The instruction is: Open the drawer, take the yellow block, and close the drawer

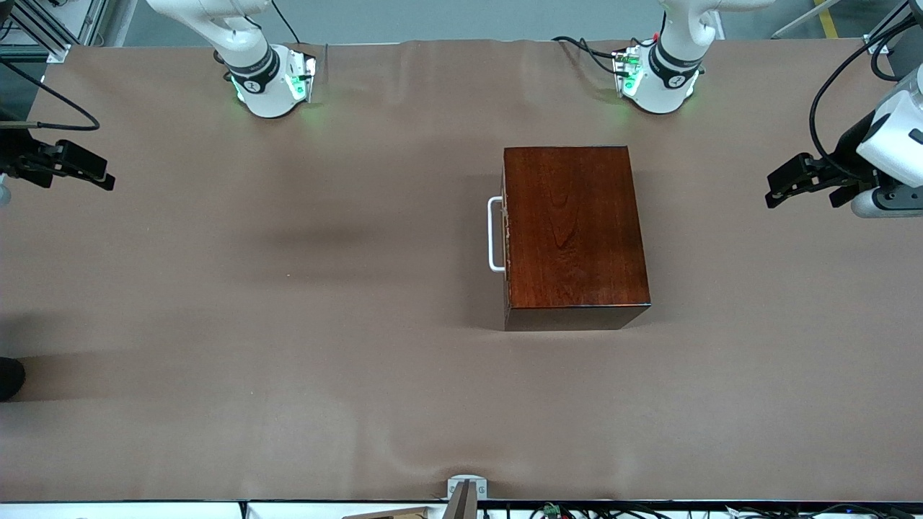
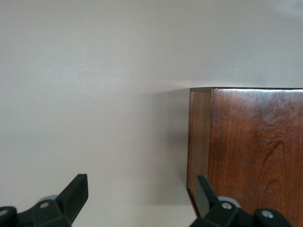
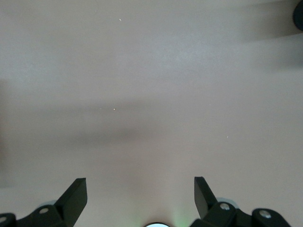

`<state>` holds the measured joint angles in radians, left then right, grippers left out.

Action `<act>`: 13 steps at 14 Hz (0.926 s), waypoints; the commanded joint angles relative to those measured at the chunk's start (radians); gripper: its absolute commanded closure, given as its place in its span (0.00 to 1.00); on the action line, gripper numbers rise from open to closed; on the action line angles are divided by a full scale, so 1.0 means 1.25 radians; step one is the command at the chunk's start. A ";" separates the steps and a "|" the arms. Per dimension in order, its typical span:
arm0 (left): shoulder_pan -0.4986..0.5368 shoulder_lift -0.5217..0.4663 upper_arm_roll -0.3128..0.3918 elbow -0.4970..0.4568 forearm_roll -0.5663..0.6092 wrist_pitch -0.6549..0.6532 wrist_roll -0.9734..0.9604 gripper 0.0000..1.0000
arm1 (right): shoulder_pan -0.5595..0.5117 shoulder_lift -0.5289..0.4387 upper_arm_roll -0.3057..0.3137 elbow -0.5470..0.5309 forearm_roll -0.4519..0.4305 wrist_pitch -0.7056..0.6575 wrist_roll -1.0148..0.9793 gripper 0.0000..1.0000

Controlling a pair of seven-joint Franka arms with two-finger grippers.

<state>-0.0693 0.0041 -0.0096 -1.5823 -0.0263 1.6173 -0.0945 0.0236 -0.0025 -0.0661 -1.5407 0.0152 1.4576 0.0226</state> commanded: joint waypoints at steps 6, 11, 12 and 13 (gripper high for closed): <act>-0.001 -0.007 0.000 0.002 -0.005 0.000 0.015 0.00 | 0.000 -0.004 0.000 0.004 0.001 -0.009 0.006 0.00; -0.001 -0.006 0.000 0.002 -0.005 0.000 0.002 0.00 | -0.002 -0.004 0.000 0.004 0.001 -0.009 0.006 0.00; -0.001 -0.006 0.002 0.002 -0.005 0.000 0.001 0.00 | -0.002 -0.004 0.000 0.004 0.001 -0.009 0.006 0.00; -0.001 -0.006 0.000 0.002 -0.005 0.000 0.001 0.00 | -0.001 -0.004 0.000 0.003 0.001 -0.010 0.005 0.00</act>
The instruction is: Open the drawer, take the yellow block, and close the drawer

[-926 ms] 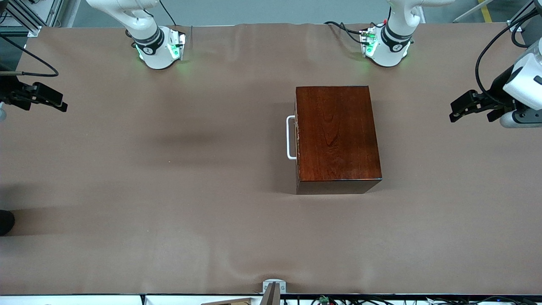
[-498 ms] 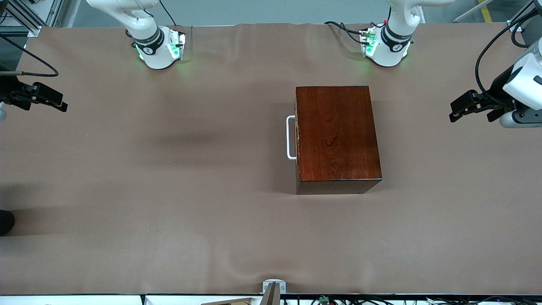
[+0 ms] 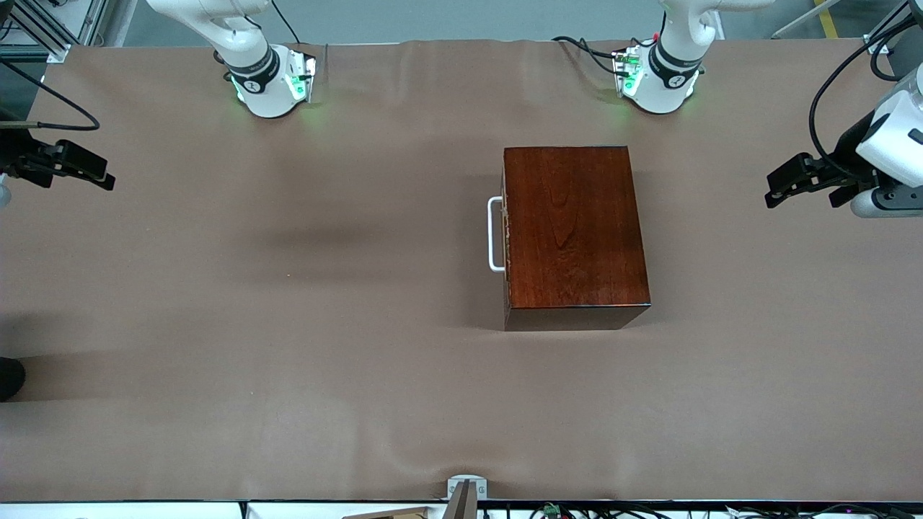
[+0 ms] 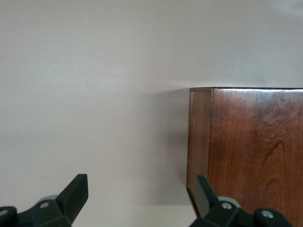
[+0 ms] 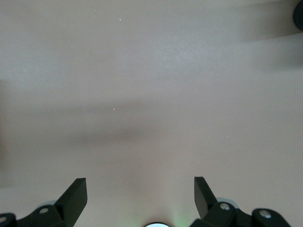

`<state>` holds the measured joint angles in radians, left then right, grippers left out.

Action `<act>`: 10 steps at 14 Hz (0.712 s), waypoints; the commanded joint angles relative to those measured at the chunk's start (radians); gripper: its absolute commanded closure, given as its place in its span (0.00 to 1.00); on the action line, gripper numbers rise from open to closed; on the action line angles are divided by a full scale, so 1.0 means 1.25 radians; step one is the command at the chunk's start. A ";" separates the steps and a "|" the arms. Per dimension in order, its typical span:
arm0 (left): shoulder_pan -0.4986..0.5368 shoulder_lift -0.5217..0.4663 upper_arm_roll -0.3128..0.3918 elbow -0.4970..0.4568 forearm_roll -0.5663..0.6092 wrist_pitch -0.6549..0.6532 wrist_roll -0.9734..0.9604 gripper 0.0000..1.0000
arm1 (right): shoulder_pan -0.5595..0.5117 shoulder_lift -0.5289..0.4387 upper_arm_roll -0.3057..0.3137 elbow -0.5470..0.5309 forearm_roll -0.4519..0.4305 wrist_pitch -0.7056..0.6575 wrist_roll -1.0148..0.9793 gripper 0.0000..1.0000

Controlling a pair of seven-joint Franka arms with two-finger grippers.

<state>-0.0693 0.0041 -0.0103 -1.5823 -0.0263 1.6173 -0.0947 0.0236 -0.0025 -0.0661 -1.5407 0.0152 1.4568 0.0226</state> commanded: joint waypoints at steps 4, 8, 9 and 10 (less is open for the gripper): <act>-0.003 -0.005 0.000 0.002 -0.005 0.001 0.000 0.00 | 0.001 -0.004 0.000 0.003 0.001 -0.008 0.005 0.00; -0.001 -0.002 -0.003 0.002 -0.010 0.003 0.002 0.00 | 0.000 -0.004 0.000 0.003 0.001 -0.008 0.005 0.00; -0.001 -0.001 -0.002 0.003 -0.006 0.004 0.012 0.00 | -0.004 -0.004 0.000 0.003 0.001 -0.011 0.004 0.00; -0.001 -0.001 -0.002 0.003 -0.005 0.007 0.017 0.00 | -0.004 -0.004 0.000 0.003 0.001 -0.011 0.005 0.00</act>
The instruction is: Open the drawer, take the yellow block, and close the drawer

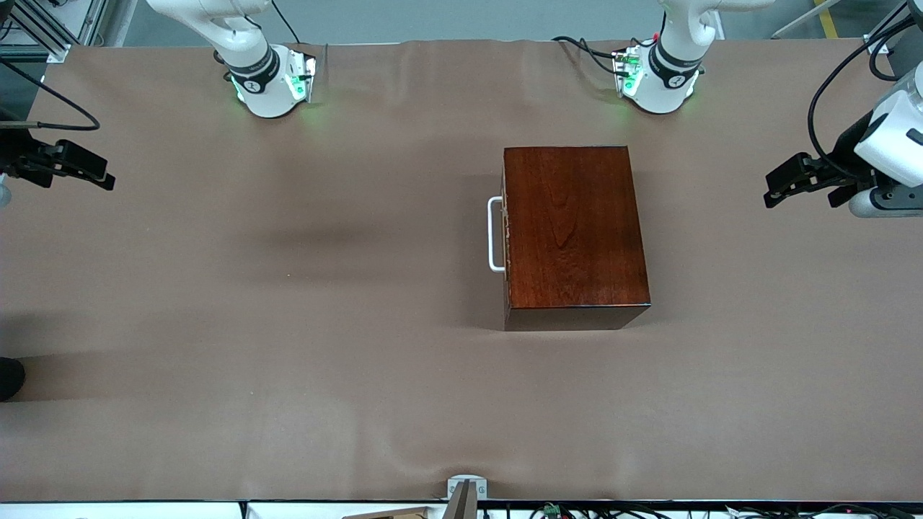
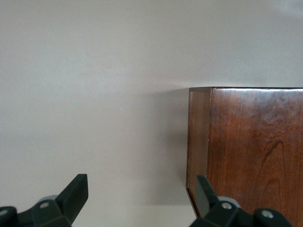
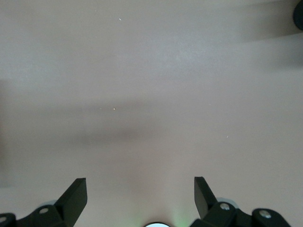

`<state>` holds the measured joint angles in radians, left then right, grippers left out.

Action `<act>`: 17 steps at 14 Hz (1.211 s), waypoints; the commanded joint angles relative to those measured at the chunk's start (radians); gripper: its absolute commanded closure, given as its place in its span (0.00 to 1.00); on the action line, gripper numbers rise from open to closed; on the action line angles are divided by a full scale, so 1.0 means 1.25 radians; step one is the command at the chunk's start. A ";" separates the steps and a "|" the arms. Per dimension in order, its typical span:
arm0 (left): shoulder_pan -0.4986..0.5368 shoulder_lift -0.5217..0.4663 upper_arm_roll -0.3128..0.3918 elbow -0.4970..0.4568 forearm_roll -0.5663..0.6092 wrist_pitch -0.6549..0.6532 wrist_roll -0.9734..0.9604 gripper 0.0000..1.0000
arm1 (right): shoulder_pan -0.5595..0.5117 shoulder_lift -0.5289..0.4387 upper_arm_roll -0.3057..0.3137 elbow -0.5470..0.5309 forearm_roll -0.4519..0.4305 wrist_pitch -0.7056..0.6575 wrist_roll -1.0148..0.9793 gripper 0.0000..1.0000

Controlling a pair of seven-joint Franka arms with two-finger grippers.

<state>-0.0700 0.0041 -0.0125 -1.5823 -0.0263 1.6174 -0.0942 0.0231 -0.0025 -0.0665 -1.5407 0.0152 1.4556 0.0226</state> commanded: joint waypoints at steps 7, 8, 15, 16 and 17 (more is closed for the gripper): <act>-0.020 0.011 -0.044 0.027 -0.017 0.004 0.003 0.00 | -0.005 0.011 0.000 0.000 0.001 -0.002 0.003 0.00; -0.029 0.025 -0.073 0.039 -0.025 0.006 -0.010 0.00 | -0.005 0.012 0.000 0.002 0.001 -0.002 0.003 0.00; -0.168 0.181 -0.238 0.172 -0.022 0.002 -0.388 0.00 | -0.007 0.023 0.000 0.003 0.003 0.000 0.003 0.00; -0.232 0.212 -0.232 0.194 -0.018 0.004 -0.480 0.00 | -0.007 0.023 0.000 0.003 0.001 0.000 0.003 0.00; -0.282 0.253 -0.228 0.221 -0.013 0.006 -0.547 0.00 | -0.007 0.027 0.000 0.003 0.003 0.000 0.003 0.00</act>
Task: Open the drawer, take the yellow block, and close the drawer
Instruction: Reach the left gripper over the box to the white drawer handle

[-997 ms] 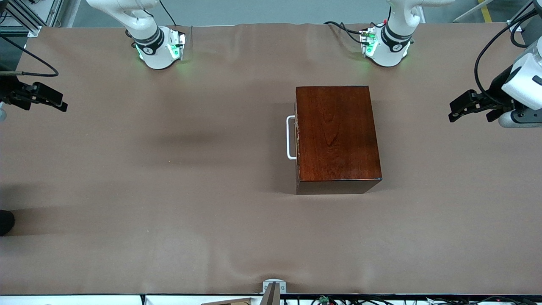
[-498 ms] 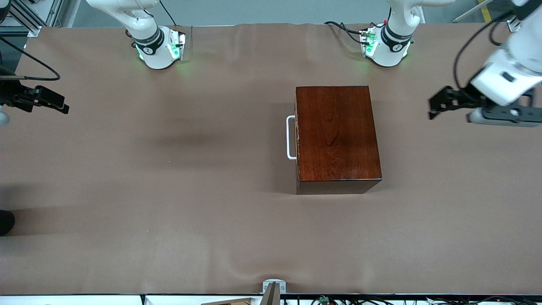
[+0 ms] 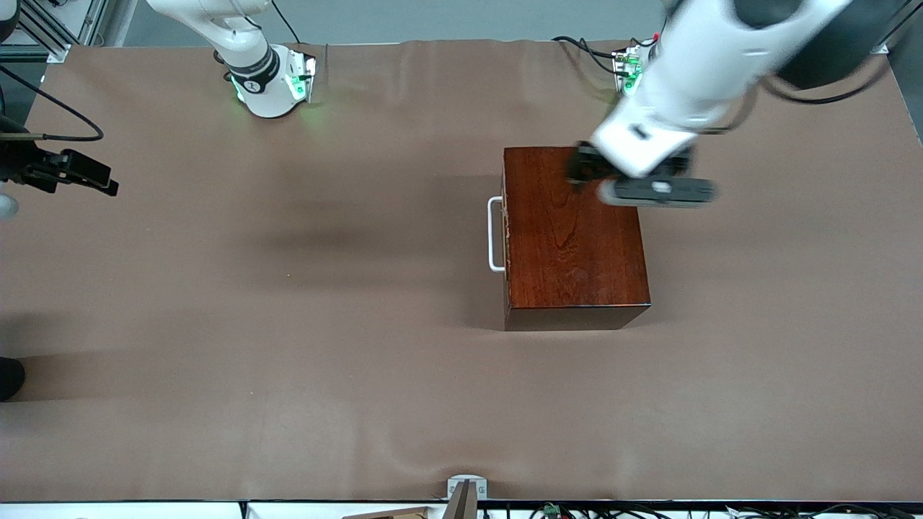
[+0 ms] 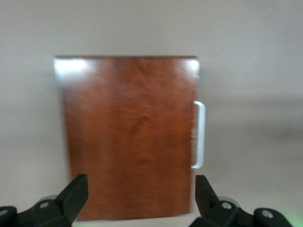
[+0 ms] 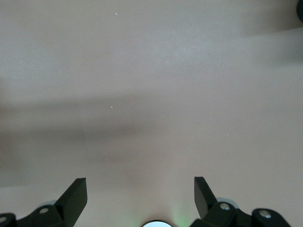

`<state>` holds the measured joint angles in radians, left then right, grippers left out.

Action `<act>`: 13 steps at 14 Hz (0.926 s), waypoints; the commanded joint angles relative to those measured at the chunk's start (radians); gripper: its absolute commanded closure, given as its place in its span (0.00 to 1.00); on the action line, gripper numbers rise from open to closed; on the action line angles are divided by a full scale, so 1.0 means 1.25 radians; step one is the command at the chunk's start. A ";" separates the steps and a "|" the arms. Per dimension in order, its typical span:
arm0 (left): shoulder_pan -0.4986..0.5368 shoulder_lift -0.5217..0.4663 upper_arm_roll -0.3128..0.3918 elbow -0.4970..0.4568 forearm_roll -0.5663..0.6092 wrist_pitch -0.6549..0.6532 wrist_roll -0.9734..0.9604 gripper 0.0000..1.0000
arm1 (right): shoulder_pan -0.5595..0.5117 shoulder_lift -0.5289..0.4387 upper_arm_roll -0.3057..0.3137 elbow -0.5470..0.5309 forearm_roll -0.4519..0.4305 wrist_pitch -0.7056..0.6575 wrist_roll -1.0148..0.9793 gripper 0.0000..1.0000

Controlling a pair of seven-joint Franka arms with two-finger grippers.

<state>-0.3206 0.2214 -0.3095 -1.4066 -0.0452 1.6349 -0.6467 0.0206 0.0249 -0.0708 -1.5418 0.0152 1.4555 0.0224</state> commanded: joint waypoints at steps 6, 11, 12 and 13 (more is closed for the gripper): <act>-0.236 0.228 0.014 0.121 0.121 0.058 -0.236 0.00 | -0.007 0.007 0.004 0.004 0.003 0.000 0.003 0.00; -0.326 0.285 0.094 0.121 0.164 0.079 -0.248 0.00 | -0.004 0.011 0.004 0.005 0.003 0.000 0.003 0.00; -0.357 0.296 0.126 0.121 0.166 0.078 -0.247 0.00 | -0.003 0.011 0.004 0.005 0.003 0.001 0.003 0.00; -0.380 0.309 0.155 0.120 0.166 0.076 -0.245 0.00 | -0.003 0.011 0.004 0.005 0.003 0.001 0.003 0.00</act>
<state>-0.7178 0.5747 -0.1852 -1.2872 0.1334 1.7404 -0.9401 0.0209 0.0358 -0.0712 -1.5418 0.0152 1.4565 0.0224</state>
